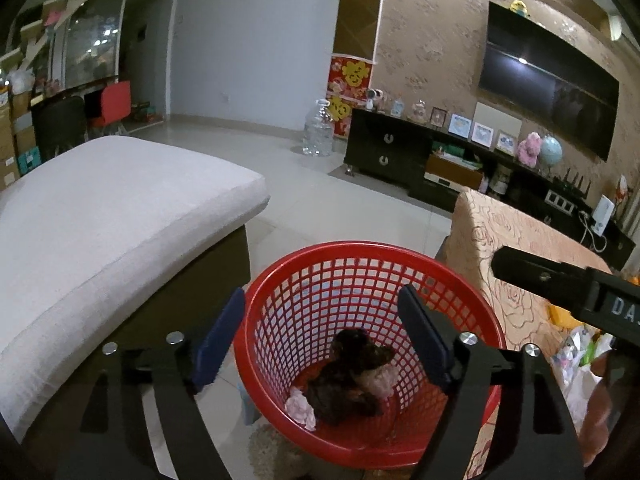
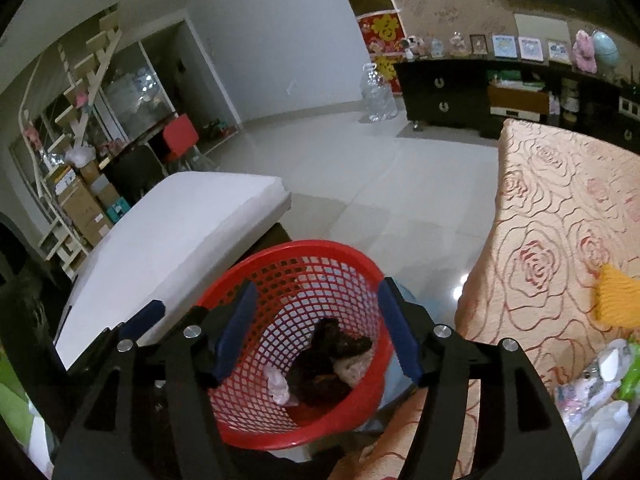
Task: Collect trash
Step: 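Move both open tools back over the table toward the remaining trash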
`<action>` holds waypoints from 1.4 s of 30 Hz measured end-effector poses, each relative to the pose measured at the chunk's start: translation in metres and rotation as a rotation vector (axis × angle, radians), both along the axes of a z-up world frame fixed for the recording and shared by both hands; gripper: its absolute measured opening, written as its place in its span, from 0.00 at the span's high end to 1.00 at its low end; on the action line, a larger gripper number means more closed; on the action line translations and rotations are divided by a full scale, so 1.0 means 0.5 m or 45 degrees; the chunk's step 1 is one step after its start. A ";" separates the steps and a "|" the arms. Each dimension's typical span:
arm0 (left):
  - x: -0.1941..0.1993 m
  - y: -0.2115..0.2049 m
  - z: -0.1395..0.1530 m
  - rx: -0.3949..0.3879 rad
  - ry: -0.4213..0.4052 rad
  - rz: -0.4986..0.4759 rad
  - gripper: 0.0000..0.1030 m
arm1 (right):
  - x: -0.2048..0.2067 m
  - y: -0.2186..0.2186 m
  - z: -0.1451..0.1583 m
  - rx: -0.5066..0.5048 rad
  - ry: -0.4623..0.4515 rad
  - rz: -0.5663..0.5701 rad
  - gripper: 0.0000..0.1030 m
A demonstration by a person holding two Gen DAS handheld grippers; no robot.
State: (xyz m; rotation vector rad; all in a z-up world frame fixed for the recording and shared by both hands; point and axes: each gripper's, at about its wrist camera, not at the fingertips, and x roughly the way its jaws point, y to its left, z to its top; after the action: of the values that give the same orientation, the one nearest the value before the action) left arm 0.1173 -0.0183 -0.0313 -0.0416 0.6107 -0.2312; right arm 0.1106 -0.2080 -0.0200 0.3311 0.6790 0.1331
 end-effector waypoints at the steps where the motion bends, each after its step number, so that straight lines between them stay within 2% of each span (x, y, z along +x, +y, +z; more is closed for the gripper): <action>1: -0.001 0.002 0.001 -0.003 -0.005 0.003 0.22 | -0.004 -0.002 0.003 -0.008 -0.006 -0.006 0.40; 6: -0.012 0.003 0.005 -0.018 -0.041 0.010 0.15 | -0.039 -0.006 0.013 -0.093 -0.049 -0.044 0.35; 13: -0.022 -0.001 0.009 -0.060 -0.064 -0.029 0.14 | -0.112 -0.041 0.015 -0.186 -0.090 -0.129 0.24; 17: -0.037 -0.022 0.006 -0.015 -0.087 -0.062 0.14 | -0.175 -0.084 0.016 -0.240 -0.108 -0.196 0.20; 27: -0.065 -0.066 0.006 0.025 -0.114 -0.144 0.14 | -0.329 -0.247 -0.003 -0.377 -0.091 -0.436 0.19; 34: -0.086 -0.110 0.003 0.025 -0.108 -0.242 0.14 | -0.394 -0.325 -0.052 -0.411 -0.044 -0.581 0.19; 42: -0.105 -0.210 -0.015 0.079 -0.068 -0.419 0.14 | -0.419 -0.391 -0.075 -0.330 -0.032 -0.683 0.19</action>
State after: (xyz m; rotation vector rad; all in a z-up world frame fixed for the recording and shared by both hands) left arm 0.0649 -0.1232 -0.0389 0.1257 0.5695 -0.5305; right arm -0.0991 -0.4035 -0.0577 0.2517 0.5553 -0.4573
